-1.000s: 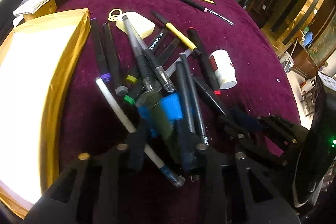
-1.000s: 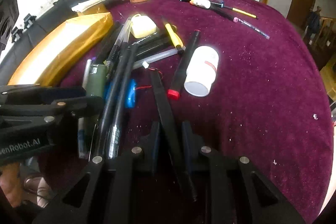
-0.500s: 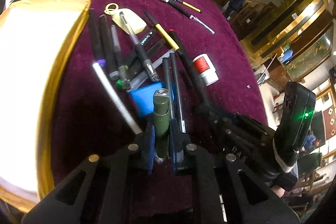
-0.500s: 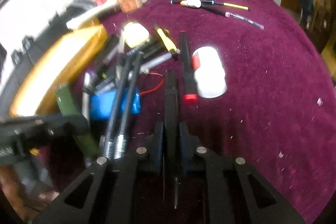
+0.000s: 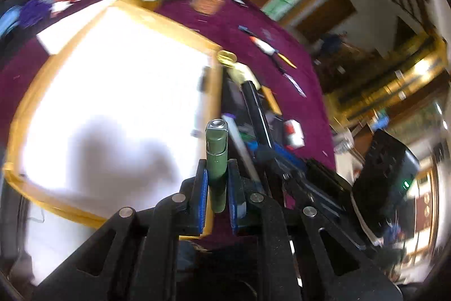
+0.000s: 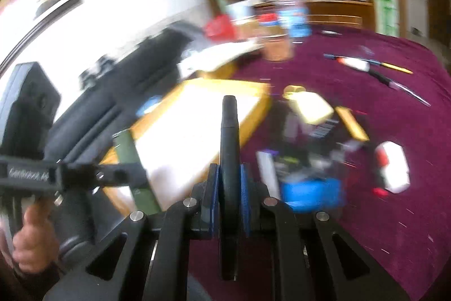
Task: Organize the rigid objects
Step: 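Carry both items into the white tray and open both tools to release them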
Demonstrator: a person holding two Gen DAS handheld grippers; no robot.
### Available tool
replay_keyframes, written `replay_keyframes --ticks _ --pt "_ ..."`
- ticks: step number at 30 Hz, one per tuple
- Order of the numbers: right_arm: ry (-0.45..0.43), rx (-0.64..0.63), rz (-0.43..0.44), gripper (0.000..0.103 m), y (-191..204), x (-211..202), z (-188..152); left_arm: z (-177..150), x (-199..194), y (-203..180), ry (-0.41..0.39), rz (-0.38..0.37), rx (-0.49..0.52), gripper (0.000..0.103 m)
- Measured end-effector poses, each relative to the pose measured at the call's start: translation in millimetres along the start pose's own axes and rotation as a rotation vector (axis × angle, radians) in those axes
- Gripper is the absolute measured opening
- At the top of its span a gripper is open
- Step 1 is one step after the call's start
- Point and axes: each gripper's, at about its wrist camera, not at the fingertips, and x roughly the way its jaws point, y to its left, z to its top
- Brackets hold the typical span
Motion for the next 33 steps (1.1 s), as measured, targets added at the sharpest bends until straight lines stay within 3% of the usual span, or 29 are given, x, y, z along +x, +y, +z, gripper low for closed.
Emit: replay_keyframes --ticks 3,6,8,14,20,23,25,27,29,33 --pt "0.078 -0.042 0.058 0.013 29 44 10 9 8 38 -0.016 0.07 -0.062 0.01" --pt "0.158 -0.069 0.07 0.013 49 87 14 8 22 70 0.003 0.083 -0.139 0.01" --pt "0.178 -0.107 0.046 0.013 62 106 16 4 27 81 0.011 0.107 -0.155 0.01" --pt "0.204 -0.192 -0.081 0.013 75 132 11 9 35 93 0.032 0.063 -0.153 0.011" --pt "0.248 -0.222 -0.16 0.013 75 150 8 8 36 96 -0.009 0.167 -0.13 0.017" --pt "0.242 -0.222 -0.172 0.013 74 151 5 5 36 85 -0.052 0.255 -0.073 0.028" --pt "0.236 -0.222 -0.176 0.014 75 148 5 -1 36 75 -0.082 0.346 -0.018 0.059" --pt "0.218 -0.217 -0.187 0.015 74 143 4 -2 33 70 -0.119 0.384 0.003 0.068" --pt "0.196 -0.192 -0.194 0.015 71 133 2 -2 30 68 -0.118 0.367 0.008 0.068" --pt "0.165 -0.093 -0.043 0.015 56 105 -1 -9 14 58 -0.174 0.322 -0.012 0.068"
